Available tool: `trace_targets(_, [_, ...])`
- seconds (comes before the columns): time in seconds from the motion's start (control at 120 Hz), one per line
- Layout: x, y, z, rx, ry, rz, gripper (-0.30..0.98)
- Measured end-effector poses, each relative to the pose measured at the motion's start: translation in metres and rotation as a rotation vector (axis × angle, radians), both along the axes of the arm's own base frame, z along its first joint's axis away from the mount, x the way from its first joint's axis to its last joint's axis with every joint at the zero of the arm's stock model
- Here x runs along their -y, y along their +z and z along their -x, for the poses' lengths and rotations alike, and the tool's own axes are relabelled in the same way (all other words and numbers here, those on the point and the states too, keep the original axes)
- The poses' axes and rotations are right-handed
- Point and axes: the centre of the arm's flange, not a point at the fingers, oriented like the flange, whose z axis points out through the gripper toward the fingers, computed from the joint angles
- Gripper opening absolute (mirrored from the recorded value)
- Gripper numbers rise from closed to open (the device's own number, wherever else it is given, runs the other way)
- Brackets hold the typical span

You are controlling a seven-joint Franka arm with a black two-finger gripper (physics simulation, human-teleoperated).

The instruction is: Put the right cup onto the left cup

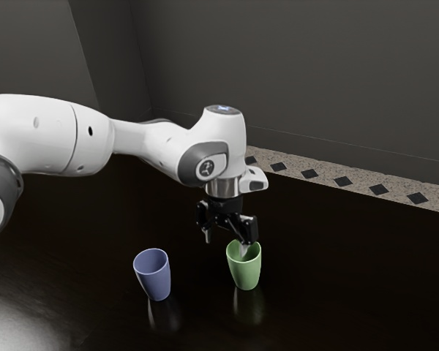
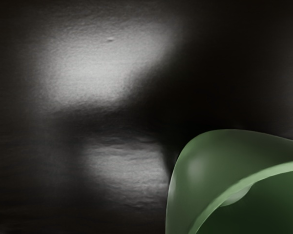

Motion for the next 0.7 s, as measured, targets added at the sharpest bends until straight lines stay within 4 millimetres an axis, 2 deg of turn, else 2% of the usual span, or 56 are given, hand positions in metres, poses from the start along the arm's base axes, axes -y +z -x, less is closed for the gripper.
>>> trace_targets(0.117, [0.0,-0.005,-0.001,-0.004,0.005,0.0,0.66])
trace_targets(0.467, [0.002,-0.016,-0.002,-0.008,0.012,-0.003,0.11])
trace_targets(0.575, [0.002,-0.015,-0.002,-0.003,0.012,-0.006,0.01])
trace_targets(0.7, [0.002,-0.014,-0.002,0.0,0.014,-0.008,-0.04])
